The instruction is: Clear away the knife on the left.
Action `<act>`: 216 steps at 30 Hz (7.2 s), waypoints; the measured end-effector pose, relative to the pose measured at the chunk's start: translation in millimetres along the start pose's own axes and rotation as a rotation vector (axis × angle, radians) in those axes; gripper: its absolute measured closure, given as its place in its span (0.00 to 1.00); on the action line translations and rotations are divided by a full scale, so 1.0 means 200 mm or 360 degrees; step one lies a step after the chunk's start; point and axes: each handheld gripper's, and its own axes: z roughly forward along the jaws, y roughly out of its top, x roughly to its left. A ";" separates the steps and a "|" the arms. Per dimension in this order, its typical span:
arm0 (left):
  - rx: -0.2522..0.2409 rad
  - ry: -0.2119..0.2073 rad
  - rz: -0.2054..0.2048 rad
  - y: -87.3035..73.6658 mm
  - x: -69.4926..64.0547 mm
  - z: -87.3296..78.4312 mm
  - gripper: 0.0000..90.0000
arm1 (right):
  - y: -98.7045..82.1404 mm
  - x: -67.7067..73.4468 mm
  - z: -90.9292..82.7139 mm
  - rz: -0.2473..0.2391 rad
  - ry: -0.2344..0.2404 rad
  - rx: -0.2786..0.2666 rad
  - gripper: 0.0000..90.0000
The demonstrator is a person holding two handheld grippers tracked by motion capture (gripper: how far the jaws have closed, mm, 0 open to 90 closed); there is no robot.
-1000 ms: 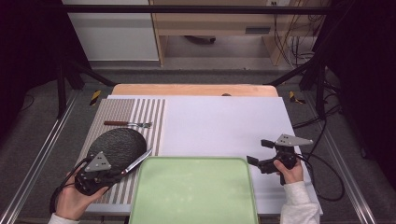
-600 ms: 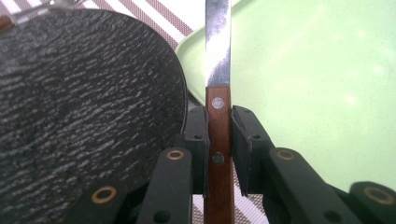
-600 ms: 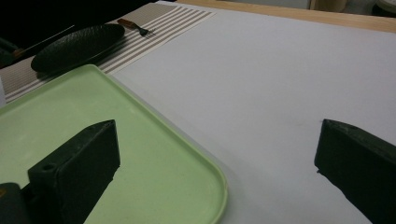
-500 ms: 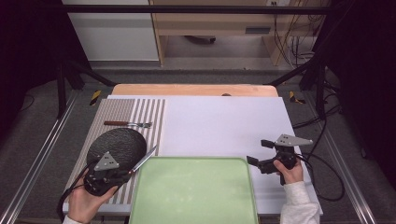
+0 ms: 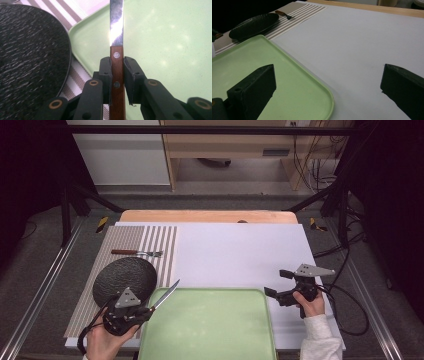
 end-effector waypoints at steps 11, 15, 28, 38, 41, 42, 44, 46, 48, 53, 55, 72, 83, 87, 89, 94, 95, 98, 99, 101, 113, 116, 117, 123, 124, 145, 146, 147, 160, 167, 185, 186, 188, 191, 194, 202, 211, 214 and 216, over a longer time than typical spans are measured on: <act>0.0034 0.0010 0.0007 0.00 -0.10 0.05 0.85 | 0.00 0.00 -0.01 -0.0002 0.0002 -0.0003 0.01; 0.0052 0.0002 0.0009 0.00 -0.13 0.06 0.85 | 0.00 0.00 -0.01 -0.0002 0.0002 -0.0004 0.01; 0.0153 -0.0051 0.0051 -0.02 -0.20 0.15 0.85 | 0.00 0.00 0.00 -0.0005 0.0002 0.0000 0.01; 0.0228 -0.0050 0.0047 -0.04 -0.22 0.20 0.85 | 0.00 0.00 0.00 -0.0005 -0.0001 0.0003 0.01; 0.0239 -0.0043 0.0052 -0.04 -0.22 0.21 0.85 | 0.00 0.00 0.00 -0.0006 0.0000 0.0003 0.01; 0.0242 -0.0039 0.0051 -0.04 -0.22 0.21 0.85 | 0.00 0.00 0.00 -0.0005 -0.0001 0.0003 0.01; 0.0254 -0.0019 0.0057 -0.04 -0.21 0.22 0.85 | 0.00 0.00 0.00 -0.0007 0.0000 0.0001 0.01; 0.0258 -0.0007 0.0057 -0.05 -0.21 0.22 0.85 | 0.00 0.00 0.00 -0.0007 -0.0001 0.0001 0.01; 0.0258 -0.0007 0.0058 -0.05 -0.21 0.22 0.85 | 0.00 0.00 0.00 -0.0007 0.0001 0.0001 0.01; 0.0258 -0.0007 0.0074 -0.05 -0.21 0.22 0.85 | 0.00 0.00 0.00 -0.0006 0.0002 0.0001 0.01; 0.0258 -0.0015 0.0081 -0.05 -0.21 0.22 0.84 | 0.00 0.00 0.00 -0.0007 0.0000 0.0000 0.01; -0.0018 -0.0180 0.0195 -0.02 -0.22 0.19 0.94 | 0.00 0.00 0.00 -0.0006 0.0000 0.0001 0.01; 0.0028 -0.0224 0.0275 -0.03 -0.23 0.27 1.00 | 0.00 0.00 0.00 -0.0006 0.0000 0.0001 0.01; 0.0047 -0.0219 0.0303 -0.03 -0.23 0.29 1.00 | 0.00 0.00 0.00 -0.0006 0.0001 -0.0001 0.01; 0.0051 -0.0206 0.0310 -0.04 -0.23 0.29 1.00 | 0.00 0.00 0.00 -0.0003 0.0001 -0.0001 0.01; 0.0062 -0.0181 0.0316 -0.04 -0.23 0.29 1.00 | 0.00 0.00 0.00 -0.0006 0.0001 0.0000 0.01; 0.0068 -0.0180 0.0315 -0.04 -0.23 0.29 1.00 | 0.00 0.00 0.00 -0.0005 0.0002 0.0000 0.01; 0.0073 -0.0170 0.0313 -0.05 -0.22 0.30 1.00 | 0.00 0.00 0.00 -0.0003 0.0001 -0.0002 0.01; 0.0073 -0.0170 0.0313 -0.05 -0.22 0.30 1.00 | 0.00 0.00 0.00 -0.0004 0.0001 -0.0001 0.01; 0.0061 -0.0157 0.0310 -0.05 -0.22 0.29 1.00 | 0.00 0.00 0.00 -0.0005 0.0001 0.0000 0.01; 0.0063 -0.0096 0.0249 -0.06 -0.19 0.28 1.00 | 0.00 0.00 0.00 -0.0004 0.0001 0.0001 0.01; 0.0063 -0.0086 0.0238 -0.06 -0.18 0.27 1.00 | 0.00 0.00 0.00 -0.0005 0.0001 0.0000 0.01; 0.0062 -0.0081 0.0229 -0.06 -0.18 0.27 1.00 | 0.00 0.00 0.00 -0.0006 0.0001 0.0000 0.01; 0.0067 -0.0065 0.0222 -0.06 -0.17 0.27 1.00 | 0.00 0.00 0.00 -0.0009 -0.0001 0.0000 0.01; 0.0067 -0.0062 0.0218 -0.07 -0.17 0.27 1.00 | 0.00 0.00 0.00 -0.0008 -0.0002 0.0001 0.01; 0.0077 -0.0037 0.0195 -0.09 -0.14 0.24 1.00 | 0.00 0.00 0.00 -0.0008 0.0000 0.0001 0.01; 0.0073 -0.0036 0.0191 -0.09 -0.14 0.24 1.00 | 0.00 0.00 0.00 -0.0007 -0.0001 0.0001 0.01; 0.0072 -0.0036 0.0186 -0.09 -0.14 0.24 1.00 | 0.00 0.00 0.00 -0.0005 -0.0002 0.0004 0.01; 0.0075 -0.0018 0.0164 -0.12 -0.13 0.22 1.00 | 0.00 0.00 0.00 -0.0008 -0.0003 0.0003 0.01; 0.0083 0.0001 0.0152 -0.13 -0.12 0.21 1.00 | 0.00 0.00 0.00 -0.0005 -0.0001 0.0002 0.01; -0.0089 -0.0051 0.0117 -0.11 -0.07 0.16 0.83 | 0.00 0.00 0.00 -0.0005 0.0001 -0.0002 0.01; -0.0114 -0.0049 0.0112 -0.11 -0.07 0.15 0.82 | 0.00 0.00 0.00 -0.0004 0.0001 -0.0001 0.01; -0.0132 -0.0048 0.0108 -0.10 -0.06 0.15 0.75 | 0.00 0.00 0.00 -0.0002 0.0002 -0.0002 0.01; -0.0196 -0.0072 0.0064 -0.09 -0.03 0.13 0.63 | 0.00 0.00 0.00 -0.0007 0.0002 0.0007 0.01; -0.0240 -0.0093 0.0053 -0.07 0.00 0.12 0.53 | 0.00 0.00 0.00 -0.0009 0.0002 0.0007 0.01; -0.0335 -0.0101 0.0092 -0.05 0.07 0.11 0.28 | 0.00 0.00 0.00 -0.0007 0.0003 0.0012 0.01; -0.0332 -0.0061 0.0125 0.00 0.14 0.09 0.06 | -0.01 0.00 0.00 -0.0005 -0.0003 0.0024 0.01; -0.0313 -0.0053 0.0168 0.03 0.16 0.08 0.04 | -0.01 0.00 0.01 -0.0004 -0.0005 0.0023 0.01; -0.0307 -0.0047 0.0183 0.04 0.17 0.08 0.03 | -0.01 0.00 0.01 -0.0004 -0.0006 0.0023 0.01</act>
